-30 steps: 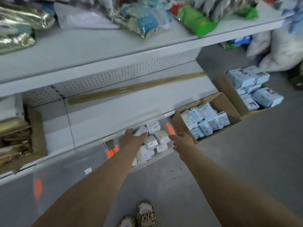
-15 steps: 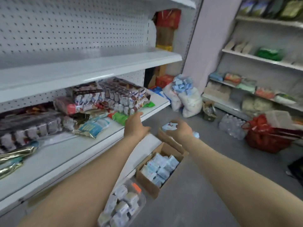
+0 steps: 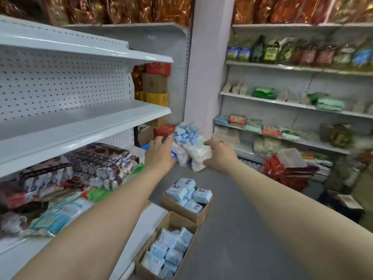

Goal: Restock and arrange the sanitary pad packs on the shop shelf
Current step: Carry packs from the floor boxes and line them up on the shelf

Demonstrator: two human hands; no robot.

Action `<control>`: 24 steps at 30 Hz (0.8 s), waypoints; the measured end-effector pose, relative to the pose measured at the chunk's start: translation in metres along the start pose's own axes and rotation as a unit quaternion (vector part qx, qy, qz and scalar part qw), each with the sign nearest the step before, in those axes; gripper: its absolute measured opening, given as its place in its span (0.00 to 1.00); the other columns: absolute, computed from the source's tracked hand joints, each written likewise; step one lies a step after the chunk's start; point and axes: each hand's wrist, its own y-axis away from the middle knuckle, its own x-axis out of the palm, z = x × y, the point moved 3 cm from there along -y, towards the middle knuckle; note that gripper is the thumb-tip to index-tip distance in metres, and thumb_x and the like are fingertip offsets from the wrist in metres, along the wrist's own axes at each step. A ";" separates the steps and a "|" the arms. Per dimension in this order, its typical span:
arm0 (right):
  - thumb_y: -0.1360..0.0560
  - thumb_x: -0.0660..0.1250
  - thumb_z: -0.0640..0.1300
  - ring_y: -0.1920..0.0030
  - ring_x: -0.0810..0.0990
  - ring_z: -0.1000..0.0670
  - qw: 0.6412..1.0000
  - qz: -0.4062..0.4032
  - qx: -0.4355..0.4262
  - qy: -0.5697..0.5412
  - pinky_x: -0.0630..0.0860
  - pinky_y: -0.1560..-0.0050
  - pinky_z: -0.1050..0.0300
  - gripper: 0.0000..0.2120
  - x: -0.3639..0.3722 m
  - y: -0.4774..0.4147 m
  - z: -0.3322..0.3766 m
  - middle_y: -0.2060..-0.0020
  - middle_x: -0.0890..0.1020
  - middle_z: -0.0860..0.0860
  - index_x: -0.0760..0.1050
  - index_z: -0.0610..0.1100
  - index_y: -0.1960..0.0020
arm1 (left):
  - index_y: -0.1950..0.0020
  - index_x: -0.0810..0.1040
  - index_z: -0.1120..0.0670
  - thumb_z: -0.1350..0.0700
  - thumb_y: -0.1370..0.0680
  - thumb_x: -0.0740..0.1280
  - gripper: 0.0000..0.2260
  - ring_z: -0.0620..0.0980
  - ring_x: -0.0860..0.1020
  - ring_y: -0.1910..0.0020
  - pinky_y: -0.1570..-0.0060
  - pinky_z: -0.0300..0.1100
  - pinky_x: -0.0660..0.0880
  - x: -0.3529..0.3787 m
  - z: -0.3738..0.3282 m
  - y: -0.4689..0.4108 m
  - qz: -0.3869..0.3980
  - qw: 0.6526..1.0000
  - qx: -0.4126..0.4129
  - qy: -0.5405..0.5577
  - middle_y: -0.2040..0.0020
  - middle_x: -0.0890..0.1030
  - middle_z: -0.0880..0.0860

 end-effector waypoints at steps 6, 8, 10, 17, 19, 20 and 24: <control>0.28 0.75 0.52 0.31 0.70 0.41 1.000 -0.012 -0.010 -0.014 0.68 0.35 0.52 0.33 -0.031 -0.061 -0.069 0.31 0.73 0.42 0.68 0.49 0.26 | 0.26 0.66 0.47 0.44 0.24 0.70 0.29 0.58 0.66 0.31 0.40 0.51 0.71 0.037 -0.066 -0.056 -0.007 0.999 0.002 -0.034 0.29 0.67 0.53; 0.27 0.74 0.53 0.31 0.70 0.41 0.999 -0.017 -0.013 -0.028 0.68 0.34 0.52 0.33 -0.043 -0.086 -0.093 0.31 0.73 0.42 0.68 0.50 0.26 | 0.26 0.67 0.48 0.42 0.23 0.68 0.27 0.58 0.66 0.31 0.40 0.51 0.71 0.050 -0.087 -0.080 -0.015 0.999 -0.002 -0.039 0.29 0.68 0.54; 0.26 0.72 0.55 0.31 0.69 0.41 0.999 -0.019 -0.013 -0.039 0.68 0.35 0.52 0.31 -0.054 -0.112 -0.117 0.31 0.73 0.43 0.68 0.51 0.26 | 0.27 0.68 0.49 0.41 0.22 0.66 0.26 0.58 0.66 0.31 0.40 0.50 0.70 0.062 -0.110 -0.105 -0.025 0.999 -0.010 -0.043 0.29 0.68 0.55; 0.25 0.71 0.58 0.32 0.71 0.43 0.997 -0.013 -0.014 -0.073 0.69 0.35 0.52 0.28 -0.068 -0.206 -0.190 0.34 0.75 0.43 0.71 0.52 0.28 | 0.27 0.69 0.49 0.39 0.22 0.63 0.25 0.58 0.68 0.32 0.38 0.51 0.69 0.114 -0.168 -0.191 -0.029 0.998 -0.041 -0.039 0.30 0.70 0.55; 0.25 0.71 0.58 0.33 0.72 0.43 0.997 -0.003 -0.016 -0.081 0.70 0.34 0.52 0.28 -0.063 -0.231 -0.205 0.34 0.75 0.43 0.71 0.51 0.28 | 0.28 0.69 0.48 0.39 0.21 0.63 0.25 0.58 0.68 0.33 0.38 0.52 0.70 0.132 -0.176 -0.210 -0.014 0.998 -0.053 -0.043 0.30 0.70 0.55; 0.25 0.71 0.58 0.33 0.73 0.43 0.996 0.002 -0.016 -0.084 0.70 0.34 0.51 0.28 -0.059 -0.244 -0.212 0.34 0.75 0.43 0.71 0.51 0.28 | 0.28 0.69 0.49 0.39 0.21 0.63 0.25 0.59 0.68 0.33 0.39 0.52 0.70 0.141 -0.178 -0.220 -0.009 0.997 -0.056 -0.045 0.31 0.69 0.55; 0.25 0.70 0.60 0.35 0.74 0.42 0.996 0.011 -0.014 -0.086 0.71 0.34 0.50 0.29 -0.040 -0.304 -0.233 0.36 0.77 0.42 0.70 0.50 0.28 | 0.28 0.68 0.49 0.40 0.21 0.63 0.25 0.59 0.68 0.33 0.38 0.52 0.70 0.176 -0.179 -0.268 -0.005 0.997 -0.064 -0.044 0.30 0.69 0.56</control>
